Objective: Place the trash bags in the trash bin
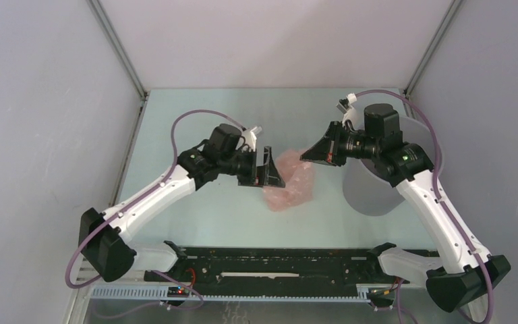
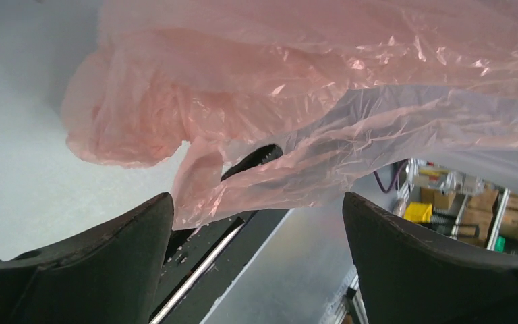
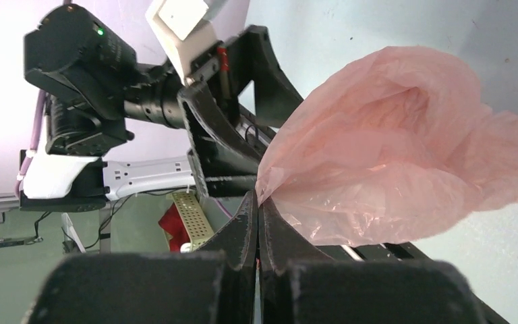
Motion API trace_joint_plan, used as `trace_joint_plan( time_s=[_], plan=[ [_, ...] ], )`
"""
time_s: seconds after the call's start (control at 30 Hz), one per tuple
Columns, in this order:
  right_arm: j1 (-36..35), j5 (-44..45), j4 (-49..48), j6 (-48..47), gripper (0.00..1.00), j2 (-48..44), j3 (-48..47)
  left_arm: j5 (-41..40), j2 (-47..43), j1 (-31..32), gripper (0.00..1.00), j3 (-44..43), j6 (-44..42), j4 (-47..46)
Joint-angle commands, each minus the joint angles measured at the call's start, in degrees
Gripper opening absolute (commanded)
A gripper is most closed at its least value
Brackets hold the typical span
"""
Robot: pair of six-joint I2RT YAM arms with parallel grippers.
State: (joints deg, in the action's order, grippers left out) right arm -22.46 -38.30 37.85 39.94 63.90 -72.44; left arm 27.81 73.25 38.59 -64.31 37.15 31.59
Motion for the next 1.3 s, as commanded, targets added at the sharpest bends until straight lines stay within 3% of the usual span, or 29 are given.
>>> trace_joint_plan(
  time_s=[0.0, 0.07, 0.17, 0.2, 0.23, 0.37, 0.47, 0.9, 1.27],
  plan=[
    [0.18, -1.43, -2.17, 0.82, 0.00, -1.40, -0.42, 5.24, 0.96, 2.60, 0.98, 3.01, -1.81, -5.97],
    [0.22, -1.36, -2.10, 0.87, 0.00, -1.34, -0.42, 4.86, 2.20, 2.66, 0.88, 3.40, -1.24, -6.34],
    [0.14, -0.87, -1.96, 0.64, 0.00, -1.24, -0.42, 4.71, 3.42, 2.76, 0.62, 3.49, 0.62, -6.75],
    [0.09, -0.69, -1.88, 0.64, 0.00, -1.20, -0.42, 5.32, 3.47, 2.85, 0.59, 3.75, 1.26, -7.44],
    [0.21, -0.57, -1.82, 0.63, 0.00, -1.09, -0.42, 6.09, 3.17, 3.14, 0.61, 4.24, 1.87, -8.51],
    [0.12, -0.11, -2.53, 0.89, 0.00, -0.86, -0.41, 9.78, 1.75, 5.47, 0.86, 7.07, 3.75, -14.50],
    [0.27, -0.25, -3.32, 1.27, 0.00, -0.72, -0.42, 10.91, 1.23, 7.81, 0.92, 8.08, 1.66, -16.49],
    [0.49, 0.36, -3.77, 1.86, 0.00, -0.79, -0.41, 5.31, 2.61, 11.20, 0.95, 9.02, -0.01, -17.97],
    [2.33, -0.43, -6.03, 3.66, 0.00, -0.50, -0.42, 6.94, -4.07, 13.09, 1.00, 14.25, -3.31, -23.90]
  ],
)
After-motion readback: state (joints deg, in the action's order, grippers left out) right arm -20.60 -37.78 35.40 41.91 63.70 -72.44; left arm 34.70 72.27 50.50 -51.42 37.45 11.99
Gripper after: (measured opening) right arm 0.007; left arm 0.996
